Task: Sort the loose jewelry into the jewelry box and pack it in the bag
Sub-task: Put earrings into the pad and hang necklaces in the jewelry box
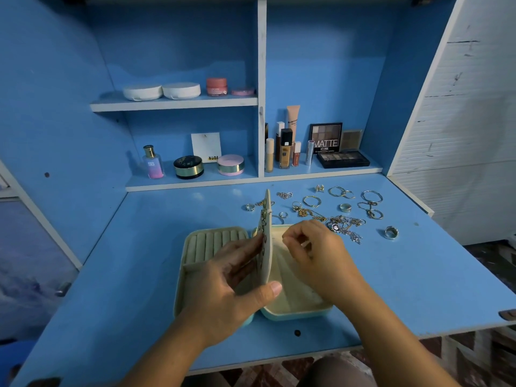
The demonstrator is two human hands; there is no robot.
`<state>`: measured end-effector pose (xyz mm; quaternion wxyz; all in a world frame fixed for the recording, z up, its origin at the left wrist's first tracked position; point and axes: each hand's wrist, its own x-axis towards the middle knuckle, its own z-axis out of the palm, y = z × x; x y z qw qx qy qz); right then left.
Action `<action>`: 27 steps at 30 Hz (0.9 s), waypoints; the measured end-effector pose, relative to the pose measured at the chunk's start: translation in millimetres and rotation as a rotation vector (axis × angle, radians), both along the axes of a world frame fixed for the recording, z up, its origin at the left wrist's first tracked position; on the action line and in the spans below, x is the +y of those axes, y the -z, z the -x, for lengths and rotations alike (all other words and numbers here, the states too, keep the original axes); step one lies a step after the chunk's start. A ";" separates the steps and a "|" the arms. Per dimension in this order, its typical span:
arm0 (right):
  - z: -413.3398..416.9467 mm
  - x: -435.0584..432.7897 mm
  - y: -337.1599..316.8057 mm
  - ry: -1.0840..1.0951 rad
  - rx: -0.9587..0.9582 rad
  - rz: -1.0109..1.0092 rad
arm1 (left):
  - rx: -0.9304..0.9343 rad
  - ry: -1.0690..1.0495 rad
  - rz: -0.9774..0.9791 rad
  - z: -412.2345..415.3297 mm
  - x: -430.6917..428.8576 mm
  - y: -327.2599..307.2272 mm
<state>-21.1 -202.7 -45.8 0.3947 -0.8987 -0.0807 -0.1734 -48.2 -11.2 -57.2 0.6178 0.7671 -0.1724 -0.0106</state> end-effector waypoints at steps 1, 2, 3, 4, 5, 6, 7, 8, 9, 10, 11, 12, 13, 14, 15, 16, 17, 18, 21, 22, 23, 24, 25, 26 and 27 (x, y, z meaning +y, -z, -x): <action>4.7 6.3 -0.8 0.014 0.074 -0.227 | -0.002 0.003 0.003 0.2 0.0 -0.3; 8.5 14.4 -1.4 -0.013 0.154 -0.435 | -0.002 0.006 0.009 0.3 -0.2 -0.6; 11.4 22.3 -1.3 -0.040 0.200 -0.593 | -0.001 0.011 0.014 0.3 -0.1 -0.8; 13.1 28.2 -0.4 -0.059 0.216 -0.703 | -0.001 0.015 0.017 0.5 -0.3 -1.1; 13.8 31.9 0.6 -0.077 0.216 -0.787 | -0.002 0.016 0.018 0.7 -0.8 -1.3; 14.1 33.7 0.1 -0.093 0.212 -0.841 | -0.004 0.015 0.018 1.0 -1.1 -1.3; 13.8 33.7 -0.3 -0.110 0.210 -0.868 | -0.005 0.011 0.020 1.0 -1.2 -1.3; 13.4 33.2 -0.6 -0.125 0.210 -0.882 | -0.006 0.007 0.020 1.1 -1.5 -1.5; 13.3 32.3 -0.9 -0.135 0.209 -0.890 | -0.008 0.006 0.018 1.1 -1.4 -1.7; 13.6 32.0 -1.8 -0.142 0.207 -0.894 | -0.008 0.007 0.014 1.0 -1.1 -1.8; 13.6 32.0 -1.9 -0.147 0.207 -0.899 | -0.007 0.011 0.011 1.1 -0.9 -1.8; 13.4 32.3 -2.1 -0.152 0.208 -0.905 | -0.006 0.014 0.011 1.1 -0.8 -1.9; 13.2 32.4 -2.1 -0.154 0.208 -0.904 | -0.007 0.014 0.010 1.1 -0.4 -1.9; 12.7 32.6 -2.2 -0.156 0.207 -0.898 | -0.010 0.014 0.010 1.1 -0.6 -2.0; 12.0 32.6 -2.2 -0.158 0.205 -0.894 | -0.012 0.012 0.011 1.1 -0.6 -2.0; 11.6 32.5 -2.6 -0.163 0.206 -0.895 | -0.015 0.010 0.011 1.1 -0.8 -1.8; 10.9 32.2 -2.5 -0.164 0.211 -0.902 | -0.017 0.008 0.010 1.1 -0.9 -2.0; 10.5 32.0 -2.6 -0.165 0.216 -0.912 | -0.020 0.008 0.009 0.9 -1.2 -2.1; 10.3 31.6 -2.3 -0.171 0.223 -0.918 | -0.020 0.013 0.011 0.5 -1.4 -2.3; 10.2 31.3 -1.8 -0.172 0.224 -0.920 | -0.019 0.015 0.013 0.3 -1.5 -2.4; 10.1 30.9 -1.5 -0.172 0.227 -0.921 | -0.019 0.016 0.014 0.2 -1.4 -2.3; 10.0 30.6 -1.4 -0.172 0.230 -0.923 | -0.021 0.016 0.012 -0.1 -1.4 -2.1; 9.8 30.0 -1.2 -0.172 0.235 -0.923 | -0.021 0.017 0.011 -0.2 -1.5 -2.0; 9.7 29.7 -1.3 -0.172 0.239 -0.923 | -0.021 0.017 0.011 -0.5 -1.4 -1.6; 9.6 29.6 -1.4 -0.172 0.243 -0.920 | -0.022 0.018 0.009 -0.6 -1.3 -1.3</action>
